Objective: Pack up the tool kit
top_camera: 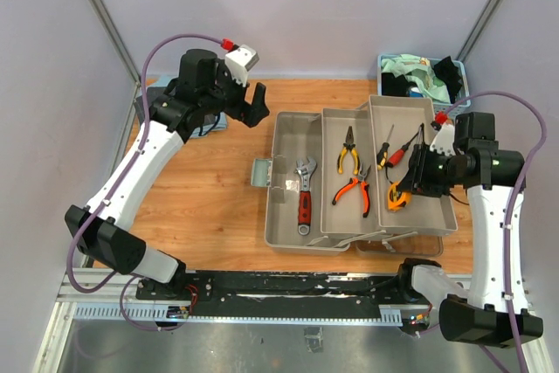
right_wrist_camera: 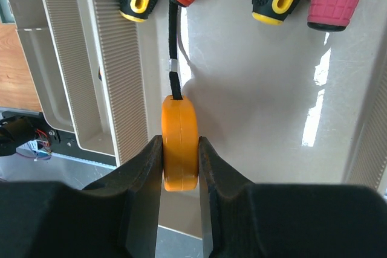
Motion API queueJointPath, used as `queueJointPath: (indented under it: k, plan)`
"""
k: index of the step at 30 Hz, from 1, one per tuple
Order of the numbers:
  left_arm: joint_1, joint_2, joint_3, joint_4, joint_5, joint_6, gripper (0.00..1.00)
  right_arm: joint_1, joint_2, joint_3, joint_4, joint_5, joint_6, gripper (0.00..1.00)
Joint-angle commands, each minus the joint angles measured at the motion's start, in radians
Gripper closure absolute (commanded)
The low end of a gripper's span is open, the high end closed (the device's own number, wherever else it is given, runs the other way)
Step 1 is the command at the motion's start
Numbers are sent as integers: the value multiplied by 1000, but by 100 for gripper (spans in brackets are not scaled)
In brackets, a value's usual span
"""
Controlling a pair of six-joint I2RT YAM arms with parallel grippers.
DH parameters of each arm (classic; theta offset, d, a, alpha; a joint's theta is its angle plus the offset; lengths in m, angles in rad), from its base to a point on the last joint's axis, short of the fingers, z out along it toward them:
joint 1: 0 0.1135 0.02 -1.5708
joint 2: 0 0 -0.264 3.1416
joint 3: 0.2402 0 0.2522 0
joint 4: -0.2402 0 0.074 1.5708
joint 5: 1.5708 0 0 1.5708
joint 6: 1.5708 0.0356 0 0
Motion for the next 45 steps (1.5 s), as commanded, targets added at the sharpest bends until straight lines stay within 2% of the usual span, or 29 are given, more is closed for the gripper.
queueJointPath:
  k: [1, 3, 4, 12, 18, 22, 27, 33, 39, 45]
  plan:
    - [13, -22, -12, 9, 9, -14, 9, -18, -28, -34, 22, 23, -15, 98]
    - [15, -25, -16, 9, 14, -25, 9, -18, -33, -46, 17, 48, -13, 93]
    - [15, -25, -19, 9, 16, -28, 9, -18, -35, -52, 13, 62, -13, 84]
    - [16, -31, -46, 9, 24, -39, 9, -20, -33, -18, -1, 119, -15, 48]
    - [16, -33, -64, 15, 28, -46, 9, -20, -15, 42, -13, 132, -18, 32]
    - [16, -33, -74, 18, 24, -48, 10, -21, 5, 154, -37, 159, -22, 22]
    - [16, -34, -98, 29, -1, -53, 10, -69, 54, 332, -119, 333, -97, 17]
    - [16, 14, -132, 33, -52, -90, 10, -171, 82, 350, -74, 371, -125, 17]
    - [11, 154, -122, 44, -117, -144, 9, -237, 88, 369, 9, 410, -102, 17]
    - [-14, 341, 3, 45, -155, -183, 9, -249, 52, 383, 23, 452, -84, 16]
